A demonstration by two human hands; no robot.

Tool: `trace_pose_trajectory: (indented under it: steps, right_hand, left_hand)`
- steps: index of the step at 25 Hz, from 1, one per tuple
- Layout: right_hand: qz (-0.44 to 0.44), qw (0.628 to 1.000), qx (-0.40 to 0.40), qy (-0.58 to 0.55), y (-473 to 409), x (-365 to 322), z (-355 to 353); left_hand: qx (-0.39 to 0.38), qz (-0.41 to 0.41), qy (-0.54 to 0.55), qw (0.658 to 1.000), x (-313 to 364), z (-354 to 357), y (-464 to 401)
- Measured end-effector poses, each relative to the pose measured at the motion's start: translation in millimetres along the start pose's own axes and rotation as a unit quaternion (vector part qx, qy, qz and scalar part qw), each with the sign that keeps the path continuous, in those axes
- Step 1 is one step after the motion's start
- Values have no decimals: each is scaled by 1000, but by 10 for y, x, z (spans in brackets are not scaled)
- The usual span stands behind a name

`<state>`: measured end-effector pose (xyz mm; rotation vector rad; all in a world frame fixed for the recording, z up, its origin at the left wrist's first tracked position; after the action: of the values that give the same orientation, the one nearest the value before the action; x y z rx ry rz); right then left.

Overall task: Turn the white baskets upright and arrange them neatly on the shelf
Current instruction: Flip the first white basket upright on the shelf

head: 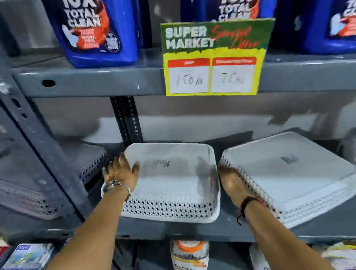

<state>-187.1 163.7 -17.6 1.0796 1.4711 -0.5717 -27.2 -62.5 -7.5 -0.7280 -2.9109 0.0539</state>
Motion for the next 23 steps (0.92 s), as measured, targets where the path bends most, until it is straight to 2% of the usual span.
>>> trace_pose_trajectory:
  steps: [2,5,8,11,14,17,19,21,22,23]
  right_hand:
    - [29,999,6,-15,-190,33,70]
    - [59,998,22,-20,-398,134,171]
    - [129,990,8,-63,-541,194,258]
    - [117,988,0,-100,-617,221,219]
    - [83,990,-18,-113,-589,162,124]
    - [58,988,-50,-134,-617,98,6]
    - [54,977,-88,-187,-583,-38,-50]
    - [17,971,-62,-232,-634,-193,-165]
    - [-9,965,-35,-259,-659,-290,-248]
    - [-27,951,-24,-306,-667,-398,-304]
  left_hand:
    - [-31,-60,26,997,-110,149,-281]
    - [-34,-136,119,983,-234,359,-576]
    - [-104,-144,170,969,-295,492,-797]
    - [-108,-177,242,948,-301,458,-819]
    - [-150,-195,363,899,-274,410,-784]
    - [-190,-186,434,861,-241,406,-837]
    - [-162,-193,472,845,-213,325,-826]
    - [-123,-187,529,818,-123,91,-788]
    - [-93,-180,569,797,-73,-61,-764]
    - [-87,-171,629,753,-31,-158,-801]
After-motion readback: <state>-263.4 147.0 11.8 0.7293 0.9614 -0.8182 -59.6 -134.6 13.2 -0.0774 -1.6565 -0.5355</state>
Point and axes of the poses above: each hand's wrist, its own y-axis away from the middle knuckle, its own z-axis out of the palm, x = y × z, the point moved 3 cm from there along -y, towards the middle knuckle, and after that the axes turned 8 degrees about -y, right-handed, at the moved point
